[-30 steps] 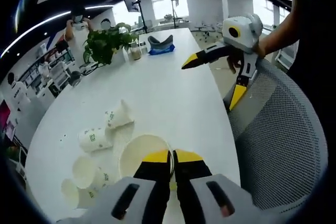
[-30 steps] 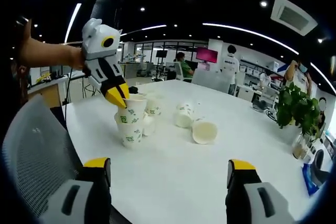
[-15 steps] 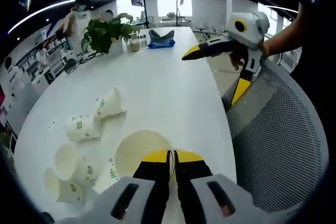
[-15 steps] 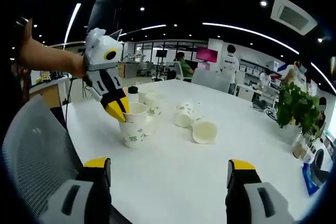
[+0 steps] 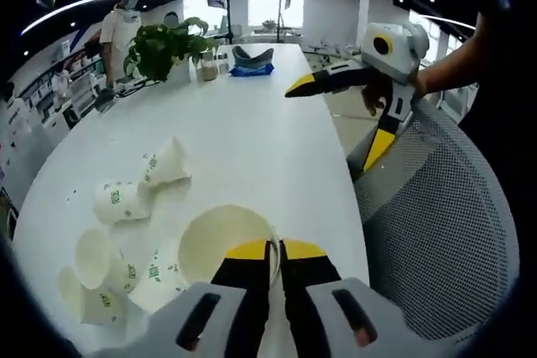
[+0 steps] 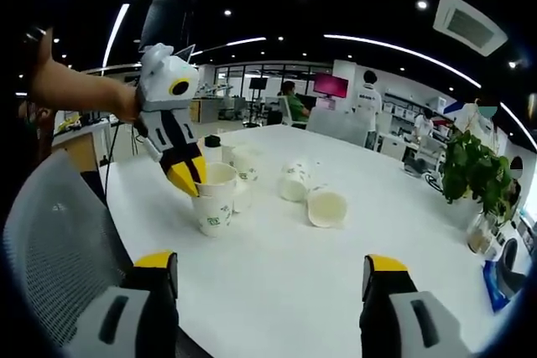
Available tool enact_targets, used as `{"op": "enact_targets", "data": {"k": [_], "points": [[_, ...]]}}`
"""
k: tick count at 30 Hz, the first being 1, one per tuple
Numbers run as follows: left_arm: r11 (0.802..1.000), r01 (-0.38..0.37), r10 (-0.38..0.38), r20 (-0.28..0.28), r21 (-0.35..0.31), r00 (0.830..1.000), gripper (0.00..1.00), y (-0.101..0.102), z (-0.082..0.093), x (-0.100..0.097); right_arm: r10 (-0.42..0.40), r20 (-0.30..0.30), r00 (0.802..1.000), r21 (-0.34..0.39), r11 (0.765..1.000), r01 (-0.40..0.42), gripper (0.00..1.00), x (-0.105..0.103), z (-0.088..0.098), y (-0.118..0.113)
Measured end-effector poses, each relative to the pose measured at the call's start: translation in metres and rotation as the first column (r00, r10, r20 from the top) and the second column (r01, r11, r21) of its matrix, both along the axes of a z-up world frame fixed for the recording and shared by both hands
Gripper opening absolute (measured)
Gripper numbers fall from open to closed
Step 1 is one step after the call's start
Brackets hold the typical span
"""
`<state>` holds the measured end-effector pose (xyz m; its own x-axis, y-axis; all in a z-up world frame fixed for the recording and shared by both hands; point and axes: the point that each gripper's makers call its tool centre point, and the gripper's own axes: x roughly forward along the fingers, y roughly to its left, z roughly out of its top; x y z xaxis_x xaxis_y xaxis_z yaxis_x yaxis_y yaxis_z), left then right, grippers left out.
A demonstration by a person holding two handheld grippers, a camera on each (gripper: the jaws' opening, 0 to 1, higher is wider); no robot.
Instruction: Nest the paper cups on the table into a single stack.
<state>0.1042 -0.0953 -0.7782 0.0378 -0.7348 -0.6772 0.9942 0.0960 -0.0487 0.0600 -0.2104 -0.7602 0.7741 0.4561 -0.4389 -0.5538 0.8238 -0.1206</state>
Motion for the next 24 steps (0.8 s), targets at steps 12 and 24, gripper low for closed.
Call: {"op": "enact_targets", "data": {"k": [12,24], "points": [[0.999,0.02,-0.02,-0.011,0.027,1.0,0.02,0.001,-0.01,0.001,-0.002,-0.003,1.0,0.0,1.0,0.002,0.92,0.0,0.0,-0.001],[0.998,0.035,-0.035,0.012,0.046,0.999,0.05,0.002,-0.012,0.0,0.0,-0.003,1.0,0.008,1.0,0.0,0.93,0.0,-0.001,-0.001]]}}
